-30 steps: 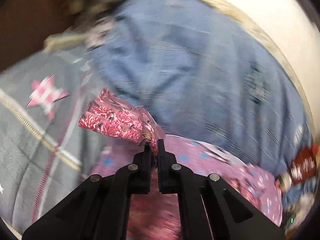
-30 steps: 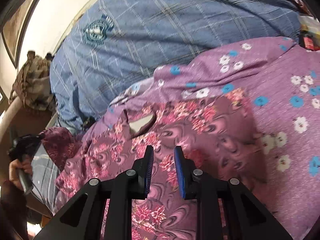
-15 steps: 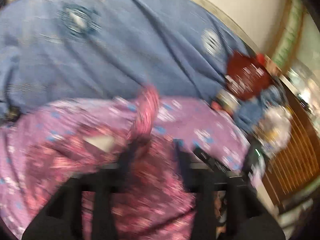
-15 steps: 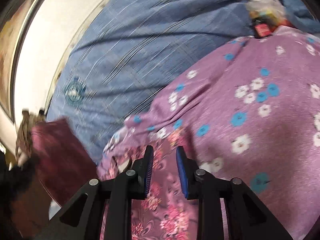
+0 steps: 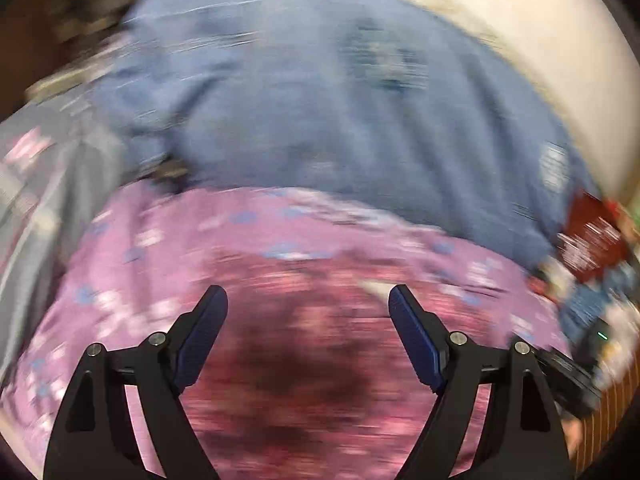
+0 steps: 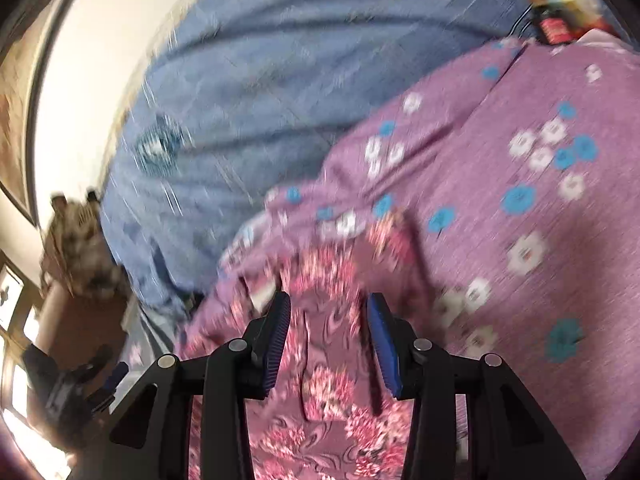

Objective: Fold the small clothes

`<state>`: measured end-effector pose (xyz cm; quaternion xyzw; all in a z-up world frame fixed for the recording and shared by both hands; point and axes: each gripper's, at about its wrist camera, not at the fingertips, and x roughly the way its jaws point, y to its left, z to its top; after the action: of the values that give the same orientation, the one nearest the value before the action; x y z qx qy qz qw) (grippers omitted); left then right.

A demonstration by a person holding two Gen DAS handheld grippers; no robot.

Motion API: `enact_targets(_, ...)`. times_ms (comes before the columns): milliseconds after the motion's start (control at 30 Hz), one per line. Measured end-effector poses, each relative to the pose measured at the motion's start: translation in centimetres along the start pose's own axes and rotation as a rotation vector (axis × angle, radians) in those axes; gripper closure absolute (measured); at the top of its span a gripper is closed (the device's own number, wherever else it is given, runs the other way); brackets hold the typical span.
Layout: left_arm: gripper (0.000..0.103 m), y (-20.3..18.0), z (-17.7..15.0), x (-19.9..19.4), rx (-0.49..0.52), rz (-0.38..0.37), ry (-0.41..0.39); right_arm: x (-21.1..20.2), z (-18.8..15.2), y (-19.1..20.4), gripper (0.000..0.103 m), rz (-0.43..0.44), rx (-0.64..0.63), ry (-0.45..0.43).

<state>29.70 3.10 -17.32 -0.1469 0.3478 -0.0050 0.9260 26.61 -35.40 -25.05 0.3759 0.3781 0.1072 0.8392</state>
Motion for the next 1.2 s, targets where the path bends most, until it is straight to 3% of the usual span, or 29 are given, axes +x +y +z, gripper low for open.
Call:
enact_targets(100,0.02,3.6,-1.4,1.4,-0.074,0.091,-0.004,3.0,-1.0,0.6,0.06,-0.049,0.002,0.103)
enact_targets(200,0.02,4.8,-2.9,3.1,-0.08,0.132,0.01,3.8,-1.9,1.7,0.061,-0.121,-0.078,0.089)
enact_targets(233,0.02,5.1,-3.4,3.6,-0.079,0.138,0.021,3.8,-2.3,2.3,0.073,-0.136,-0.118,0.083)
enact_targets(267,0.02,5.2,-4.1,4.4,-0.069,0.155,0.035,4.1,-2.7,3.1,0.099,-0.138,-0.166,0.091)
enact_targets(367,0.02,4.5,-5.5,6.0,-0.001,0.219,0.053,3.8,-3.5,3.9,0.1,-0.178,-0.235,0.055)
enact_targets(433,0.02,4.4,-6.0,6.4,0.038,0.249,0.061,1.8,-3.1,4.1,0.1,-0.188,-0.254,-0.042)
enact_targets(567,0.02,3.8,-6.0,6.8,0.087,0.22,0.096,-2.4,-2.9,3.6,0.1,-0.163,-0.237,-0.159)
enact_targets(633,0.019,3.7,-6.4,7.4,0.104,0.207,0.143,-2.8,-3.5,2.9,0.1,-0.216,-0.247,-0.16)
enact_targets(700,0.019,3.5,-6.7,7.5,0.131,0.206,0.144,-1.0,-3.3,1.6,0.099,-0.269,-0.21,-0.08)
enact_targets(767,0.019,3.2,-6.8,7.3,0.161,0.207,0.136,1.0,-2.9,0.4,0.095,-0.309,-0.154,0.011)
enact_targets(800,0.019,3.2,-6.7,7.1,0.164,0.197,0.134,0.9,-2.6,0.6,0.093,-0.307,-0.146,-0.009)
enact_targets(833,0.019,3.3,-6.6,6.7,0.16,0.186,0.123,0.5,-2.5,1.0,0.083,-0.318,-0.148,-0.026)
enact_targets(867,0.019,3.4,-6.3,6.2,0.154,0.171,0.099,-0.2,-2.3,1.7,0.068,-0.328,-0.157,-0.065)
enact_targets(900,0.019,3.4,-6.0,5.7,0.149,0.158,0.075,-1.4,-2.2,2.3,0.062,-0.313,-0.16,-0.136)
enact_targets(933,0.019,3.4,-5.8,5.0,0.143,0.133,0.036,-2.4,-2.3,2.8,0.057,-0.283,-0.156,-0.201)
enact_targets(1000,0.019,3.3,-5.6,3.6,0.148,0.075,-0.026,-3.5,-2.7,3.9,0.056,-0.221,-0.184,-0.259)
enact_targets(1100,0.019,2.6,-6.3,4.0,0.206,0.061,-0.002,-1.9,-3.6,6.0,0.061,-0.147,-0.29,-0.178)
enact_targets(1200,0.019,2.1,-7.4,6.4,0.253,0.112,0.118,1.3,-5.1,7.3,0.075,-0.12,-0.358,-0.026)
